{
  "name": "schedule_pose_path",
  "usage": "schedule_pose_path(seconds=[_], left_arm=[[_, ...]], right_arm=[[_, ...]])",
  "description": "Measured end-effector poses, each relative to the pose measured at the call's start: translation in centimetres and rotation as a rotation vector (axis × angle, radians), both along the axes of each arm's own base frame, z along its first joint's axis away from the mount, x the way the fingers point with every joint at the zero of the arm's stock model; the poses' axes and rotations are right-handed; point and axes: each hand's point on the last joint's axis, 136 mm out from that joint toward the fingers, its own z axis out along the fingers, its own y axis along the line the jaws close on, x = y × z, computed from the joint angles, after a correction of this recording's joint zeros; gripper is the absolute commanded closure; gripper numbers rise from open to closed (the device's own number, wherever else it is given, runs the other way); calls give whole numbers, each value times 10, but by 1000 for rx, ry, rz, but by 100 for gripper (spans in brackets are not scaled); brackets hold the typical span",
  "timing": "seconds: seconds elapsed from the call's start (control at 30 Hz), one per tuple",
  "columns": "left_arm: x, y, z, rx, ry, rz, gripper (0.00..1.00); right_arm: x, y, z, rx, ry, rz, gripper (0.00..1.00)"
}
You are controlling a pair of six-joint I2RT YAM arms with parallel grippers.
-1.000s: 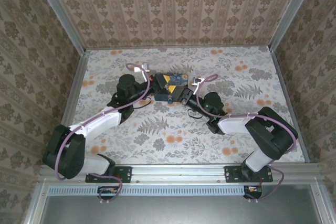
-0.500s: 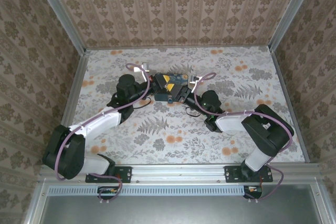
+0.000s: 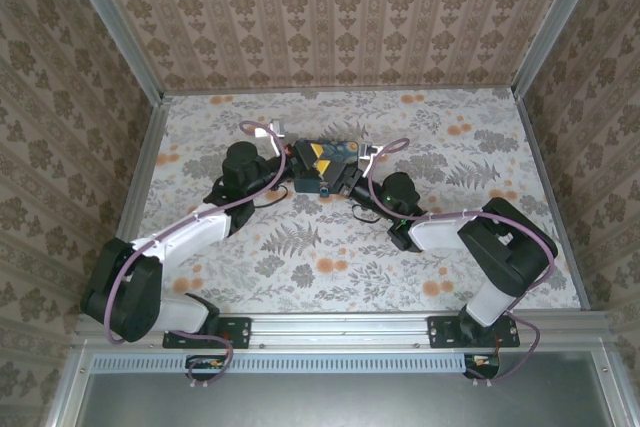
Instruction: Unlock the padlock with the key
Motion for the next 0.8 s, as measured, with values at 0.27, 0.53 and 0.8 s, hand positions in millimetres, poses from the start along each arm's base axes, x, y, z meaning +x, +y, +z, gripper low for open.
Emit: schedule_pose_path(seconds=[0.27,0.53,0.8], left_arm=[[0,0,-2,6,3,1,100],[1,1,-7,21,19,12,100],[1,3,-12,28,30,19,100]], right_arm=[[-3,3,0,2,1,12,73],[-4,4,2,7,-4,17,97],[-6,4,1,7,-7,22,100]])
